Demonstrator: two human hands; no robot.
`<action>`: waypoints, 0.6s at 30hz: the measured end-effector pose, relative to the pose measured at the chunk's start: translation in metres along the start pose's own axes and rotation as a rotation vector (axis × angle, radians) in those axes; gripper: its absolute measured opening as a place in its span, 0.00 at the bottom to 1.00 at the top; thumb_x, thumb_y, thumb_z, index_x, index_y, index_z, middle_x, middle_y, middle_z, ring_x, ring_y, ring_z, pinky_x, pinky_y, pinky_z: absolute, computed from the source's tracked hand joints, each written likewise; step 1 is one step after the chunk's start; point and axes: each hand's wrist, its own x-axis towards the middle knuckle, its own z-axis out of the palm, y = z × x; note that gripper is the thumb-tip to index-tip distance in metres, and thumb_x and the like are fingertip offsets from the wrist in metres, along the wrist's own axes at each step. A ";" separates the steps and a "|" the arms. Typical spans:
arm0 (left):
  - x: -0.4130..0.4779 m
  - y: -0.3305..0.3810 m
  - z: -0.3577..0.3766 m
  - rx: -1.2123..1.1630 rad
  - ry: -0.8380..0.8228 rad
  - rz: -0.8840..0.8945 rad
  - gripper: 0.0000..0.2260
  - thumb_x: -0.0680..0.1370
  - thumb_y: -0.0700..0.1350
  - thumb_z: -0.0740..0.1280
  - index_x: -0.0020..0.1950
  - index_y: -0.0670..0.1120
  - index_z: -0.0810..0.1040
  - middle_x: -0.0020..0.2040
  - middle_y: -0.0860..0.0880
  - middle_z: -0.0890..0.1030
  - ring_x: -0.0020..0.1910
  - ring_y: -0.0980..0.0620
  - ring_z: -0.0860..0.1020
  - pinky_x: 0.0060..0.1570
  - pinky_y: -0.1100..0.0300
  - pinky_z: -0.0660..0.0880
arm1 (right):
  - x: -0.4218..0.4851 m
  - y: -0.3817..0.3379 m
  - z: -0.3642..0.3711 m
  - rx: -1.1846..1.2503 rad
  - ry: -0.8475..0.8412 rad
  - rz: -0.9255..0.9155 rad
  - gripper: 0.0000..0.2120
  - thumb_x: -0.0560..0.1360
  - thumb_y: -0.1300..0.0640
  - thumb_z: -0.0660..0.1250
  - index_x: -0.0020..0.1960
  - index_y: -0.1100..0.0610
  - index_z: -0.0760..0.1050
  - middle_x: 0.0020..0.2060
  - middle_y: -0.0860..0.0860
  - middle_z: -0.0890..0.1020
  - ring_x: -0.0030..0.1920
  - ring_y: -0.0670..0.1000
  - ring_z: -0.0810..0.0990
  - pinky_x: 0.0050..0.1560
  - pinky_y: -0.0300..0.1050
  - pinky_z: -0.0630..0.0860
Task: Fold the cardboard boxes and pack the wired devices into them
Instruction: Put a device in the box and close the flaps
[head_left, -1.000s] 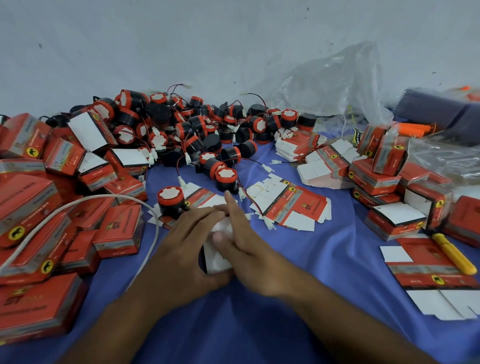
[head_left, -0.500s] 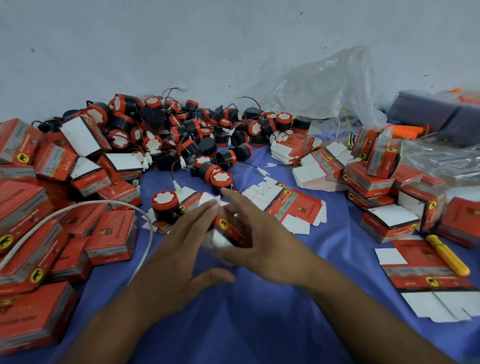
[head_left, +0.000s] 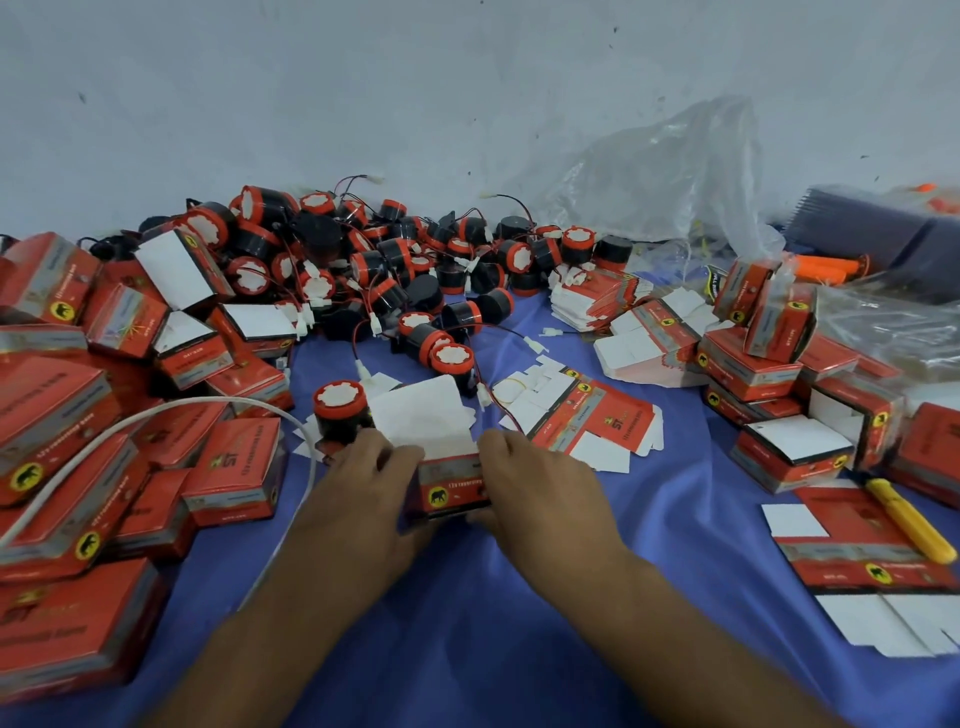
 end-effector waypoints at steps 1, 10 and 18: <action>-0.001 -0.001 0.001 -0.056 -0.007 0.001 0.27 0.58 0.46 0.85 0.52 0.39 0.82 0.44 0.42 0.78 0.38 0.43 0.80 0.34 0.60 0.73 | 0.003 -0.001 -0.001 -0.026 -0.027 0.029 0.20 0.78 0.49 0.70 0.64 0.55 0.66 0.59 0.53 0.78 0.55 0.58 0.81 0.43 0.47 0.68; -0.002 -0.012 -0.009 -0.862 -0.383 -0.380 0.10 0.73 0.56 0.73 0.47 0.59 0.73 0.38 0.50 0.82 0.35 0.57 0.78 0.37 0.59 0.75 | 0.033 0.014 -0.062 0.074 -0.115 0.024 0.36 0.73 0.24 0.48 0.33 0.58 0.69 0.28 0.53 0.72 0.32 0.53 0.73 0.29 0.46 0.59; -0.012 -0.002 0.010 -0.602 -0.244 -0.276 0.19 0.73 0.65 0.68 0.57 0.62 0.66 0.56 0.57 0.71 0.53 0.63 0.71 0.49 0.73 0.68 | 0.148 -0.043 -0.036 0.335 -0.139 -0.216 0.18 0.80 0.46 0.68 0.64 0.55 0.75 0.56 0.55 0.81 0.53 0.54 0.80 0.54 0.51 0.78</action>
